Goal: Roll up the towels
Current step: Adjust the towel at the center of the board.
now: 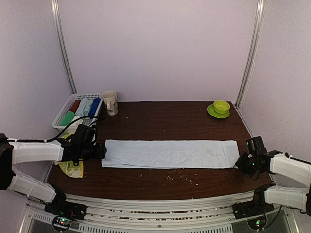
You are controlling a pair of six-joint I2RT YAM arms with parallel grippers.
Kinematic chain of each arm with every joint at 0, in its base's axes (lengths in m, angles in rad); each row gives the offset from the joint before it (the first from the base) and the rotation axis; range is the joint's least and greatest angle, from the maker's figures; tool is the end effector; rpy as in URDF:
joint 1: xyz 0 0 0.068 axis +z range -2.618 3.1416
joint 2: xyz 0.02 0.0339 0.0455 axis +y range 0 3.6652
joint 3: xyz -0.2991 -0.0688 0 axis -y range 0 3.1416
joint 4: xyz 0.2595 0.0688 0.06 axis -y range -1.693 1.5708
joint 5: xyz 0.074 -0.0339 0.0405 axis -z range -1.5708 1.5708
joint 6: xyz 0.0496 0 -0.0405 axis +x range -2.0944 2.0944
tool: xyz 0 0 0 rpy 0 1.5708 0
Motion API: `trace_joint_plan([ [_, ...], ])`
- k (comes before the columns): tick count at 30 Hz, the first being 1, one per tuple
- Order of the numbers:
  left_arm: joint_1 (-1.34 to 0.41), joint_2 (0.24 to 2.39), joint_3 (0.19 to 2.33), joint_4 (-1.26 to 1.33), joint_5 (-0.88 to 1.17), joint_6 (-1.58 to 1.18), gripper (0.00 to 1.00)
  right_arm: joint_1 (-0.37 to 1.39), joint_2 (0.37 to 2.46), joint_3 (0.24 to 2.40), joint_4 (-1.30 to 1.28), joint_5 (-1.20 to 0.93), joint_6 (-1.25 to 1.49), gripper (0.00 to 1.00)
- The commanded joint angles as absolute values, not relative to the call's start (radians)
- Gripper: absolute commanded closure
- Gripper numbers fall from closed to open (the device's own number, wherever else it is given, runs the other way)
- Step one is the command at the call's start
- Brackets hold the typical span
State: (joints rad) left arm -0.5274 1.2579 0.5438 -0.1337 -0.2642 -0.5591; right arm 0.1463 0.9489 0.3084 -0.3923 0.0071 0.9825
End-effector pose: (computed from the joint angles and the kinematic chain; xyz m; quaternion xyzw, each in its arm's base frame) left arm 0.2173 -0.1116 0.1821 -0.0613 0.9264 -0.0758 0.3638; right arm 0.1514 0.0220 0.1435 0.3923 0.8806 0.1393 0.2264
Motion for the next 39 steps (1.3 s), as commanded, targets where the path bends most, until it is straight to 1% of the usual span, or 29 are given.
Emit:
trace_joint_plan([
  [1, -0.533, 1.258, 0.526, -0.098, -0.266, -0.559, 0.29, 0.152, 0.92, 0.33, -0.404, 0.07, 0.987, 1.0],
  [9, -0.538, 1.271, 0.514, -0.082, -0.268, -0.562, 0.29, 0.152, 0.908, 0.46, -0.437, 0.113, 0.96, 1.0],
  [20, -0.545, 1.301, 0.5, -0.06, -0.266, -0.566, 0.29, 0.152, 1.044, 0.546, -0.339, 0.101, 0.931, 1.0],
  [31, -0.547, 1.349, 0.506, -0.029, -0.27, -0.578, 0.29, 0.152, 1.191, 0.773, -0.291, 0.082, 0.878, 1.0],
  [39, -0.549, 1.437, 0.502, -0.002, -0.269, -0.576, 0.29, 0.16, 1.25, 0.841, -0.257, 0.035, 0.859, 1.0],
])
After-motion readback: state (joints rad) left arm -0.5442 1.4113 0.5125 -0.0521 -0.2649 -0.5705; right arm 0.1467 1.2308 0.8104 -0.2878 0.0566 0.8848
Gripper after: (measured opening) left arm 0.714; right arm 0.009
